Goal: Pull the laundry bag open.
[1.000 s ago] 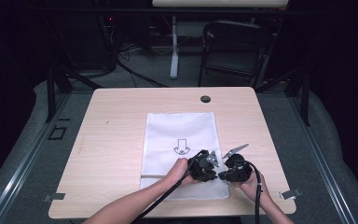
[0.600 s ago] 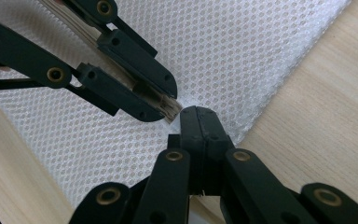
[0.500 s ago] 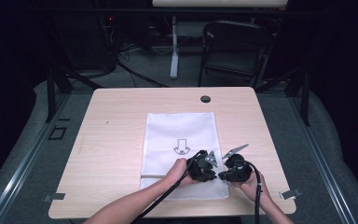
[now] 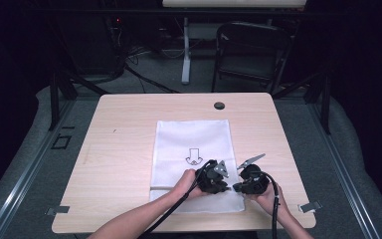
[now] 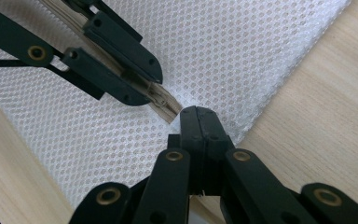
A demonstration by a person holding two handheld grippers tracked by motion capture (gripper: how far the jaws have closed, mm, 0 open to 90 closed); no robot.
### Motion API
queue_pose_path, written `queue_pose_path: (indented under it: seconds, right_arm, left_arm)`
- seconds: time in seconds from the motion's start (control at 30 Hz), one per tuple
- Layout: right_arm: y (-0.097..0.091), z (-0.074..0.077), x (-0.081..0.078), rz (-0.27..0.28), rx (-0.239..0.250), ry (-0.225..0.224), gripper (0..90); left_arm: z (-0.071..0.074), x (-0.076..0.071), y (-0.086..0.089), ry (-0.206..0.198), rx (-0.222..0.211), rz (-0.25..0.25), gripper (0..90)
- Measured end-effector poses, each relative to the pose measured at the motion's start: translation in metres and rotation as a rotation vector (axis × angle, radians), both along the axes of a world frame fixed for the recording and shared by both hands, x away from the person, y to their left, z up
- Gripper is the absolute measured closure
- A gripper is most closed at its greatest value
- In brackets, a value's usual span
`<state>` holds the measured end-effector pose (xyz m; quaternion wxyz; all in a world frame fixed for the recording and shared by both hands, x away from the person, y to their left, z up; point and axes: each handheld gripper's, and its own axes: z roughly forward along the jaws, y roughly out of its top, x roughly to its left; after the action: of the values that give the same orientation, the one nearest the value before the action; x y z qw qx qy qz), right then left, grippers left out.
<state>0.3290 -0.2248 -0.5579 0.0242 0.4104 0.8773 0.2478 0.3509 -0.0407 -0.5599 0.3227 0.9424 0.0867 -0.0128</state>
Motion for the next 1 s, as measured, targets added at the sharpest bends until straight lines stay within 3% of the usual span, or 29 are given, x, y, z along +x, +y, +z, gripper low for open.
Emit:
queue_pose_path:
  seconds: [0.27,0.33,0.4,0.53,1.0]
  right_arm:
    - [0.002,-0.001,-0.001,-0.017,0.028,-0.002,90.0]
    - [0.001,0.001,-0.001,0.0,-0.002,0.003,90.0]
    - [0.002,-0.001,-0.002,-0.018,0.031,-0.002,90.0]
    - [0.001,0.0,-0.001,0.003,0.0,0.001,90.0]
    - [0.003,-0.001,-0.003,-0.018,0.02,-0.007,90.0]
  left_arm:
    - [0.003,-0.001,0.007,-0.009,0.004,0.007,82.2]
    - [0.003,-0.001,0.007,-0.011,0.012,0.009,82.2]
    - [0.003,0.0,0.008,-0.002,0.0,0.008,82.1]
    - [0.003,-0.001,0.012,-0.007,-0.003,0.007,82.1]
    - [0.009,-0.004,0.029,-0.008,-0.006,0.031,82.1]
